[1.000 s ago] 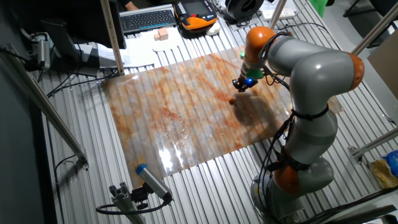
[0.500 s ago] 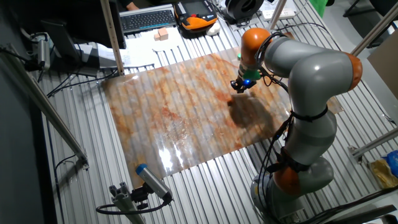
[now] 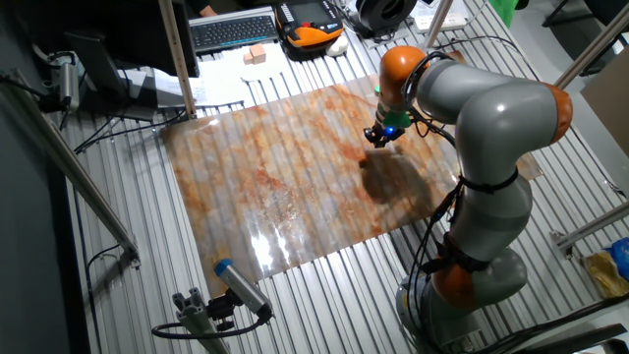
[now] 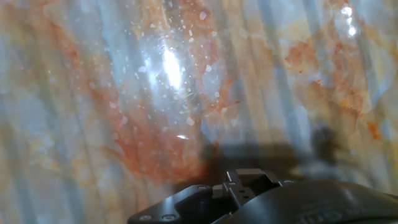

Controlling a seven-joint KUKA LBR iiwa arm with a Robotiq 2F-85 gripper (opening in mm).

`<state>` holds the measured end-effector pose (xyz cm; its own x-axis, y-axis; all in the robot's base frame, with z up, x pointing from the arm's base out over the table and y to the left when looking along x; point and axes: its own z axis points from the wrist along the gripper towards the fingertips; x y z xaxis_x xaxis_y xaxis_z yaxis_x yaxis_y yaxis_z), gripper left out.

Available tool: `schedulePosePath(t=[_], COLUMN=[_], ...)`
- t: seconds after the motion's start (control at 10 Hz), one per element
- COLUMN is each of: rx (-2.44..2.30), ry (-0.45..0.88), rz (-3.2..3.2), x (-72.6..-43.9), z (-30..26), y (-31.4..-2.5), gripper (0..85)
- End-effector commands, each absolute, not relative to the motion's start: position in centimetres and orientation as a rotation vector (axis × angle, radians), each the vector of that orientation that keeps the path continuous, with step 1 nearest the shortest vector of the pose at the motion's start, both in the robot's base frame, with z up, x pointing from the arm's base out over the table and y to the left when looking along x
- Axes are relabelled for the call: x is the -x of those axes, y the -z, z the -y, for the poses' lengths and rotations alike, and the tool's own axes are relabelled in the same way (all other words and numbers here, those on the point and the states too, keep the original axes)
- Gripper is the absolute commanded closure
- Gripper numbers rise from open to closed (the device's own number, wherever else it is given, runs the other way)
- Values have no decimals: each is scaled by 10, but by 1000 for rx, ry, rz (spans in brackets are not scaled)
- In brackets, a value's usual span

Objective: Pick up the small block on the left and move it to the right

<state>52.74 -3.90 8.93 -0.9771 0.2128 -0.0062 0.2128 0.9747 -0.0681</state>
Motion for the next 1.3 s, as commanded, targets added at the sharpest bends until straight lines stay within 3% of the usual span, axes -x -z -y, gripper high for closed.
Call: schedulePosePath(t=[0.0, 0.6, 0.9, 1.2], rx=[324, 221, 218, 221], ry=[-118, 40, -110, -79], rz=[3120, 3103, 3092, 3095], x=[-527, -527, -527, -527], z=[39, 39, 39, 39], y=[-89, -89, -89, -89], gripper=[850, 850, 850, 850])
